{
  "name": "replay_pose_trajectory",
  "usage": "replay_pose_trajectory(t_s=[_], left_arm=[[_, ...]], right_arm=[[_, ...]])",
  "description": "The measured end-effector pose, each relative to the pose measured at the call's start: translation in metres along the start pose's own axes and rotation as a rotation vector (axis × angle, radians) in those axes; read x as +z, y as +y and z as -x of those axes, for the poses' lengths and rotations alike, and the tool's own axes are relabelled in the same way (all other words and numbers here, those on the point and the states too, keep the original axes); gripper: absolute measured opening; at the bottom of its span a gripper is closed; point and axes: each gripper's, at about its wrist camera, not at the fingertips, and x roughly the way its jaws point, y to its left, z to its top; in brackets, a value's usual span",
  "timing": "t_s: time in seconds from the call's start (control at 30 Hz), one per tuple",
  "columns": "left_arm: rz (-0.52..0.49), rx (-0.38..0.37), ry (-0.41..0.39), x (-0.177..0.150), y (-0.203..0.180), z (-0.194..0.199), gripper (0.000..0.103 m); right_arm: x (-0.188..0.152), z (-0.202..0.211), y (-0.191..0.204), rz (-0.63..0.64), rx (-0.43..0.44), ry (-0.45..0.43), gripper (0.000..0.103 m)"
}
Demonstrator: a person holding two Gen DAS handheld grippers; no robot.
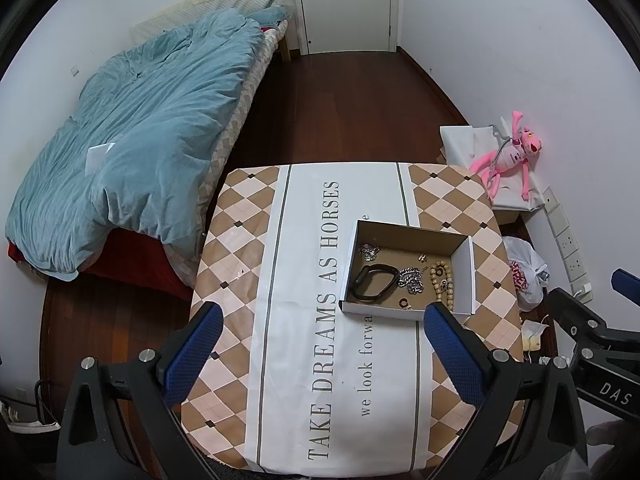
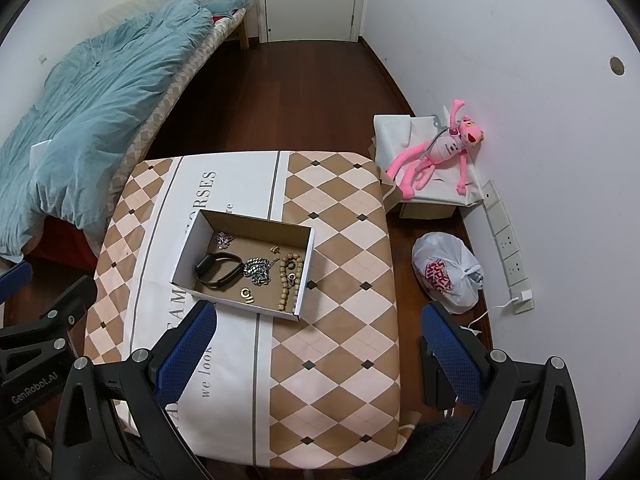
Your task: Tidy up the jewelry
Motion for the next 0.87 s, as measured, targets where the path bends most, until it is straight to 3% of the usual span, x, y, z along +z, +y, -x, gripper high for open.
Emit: replay_pose_trajectory(t_s=[0.87], left_arm=[[-0.001,0.005,-0.02,-0.0024,0.0016,0.0044,0.103]], right_arm=[[0.0031,0.0055,-0.0029,0.003,-0.002,-0.003,0.103]])
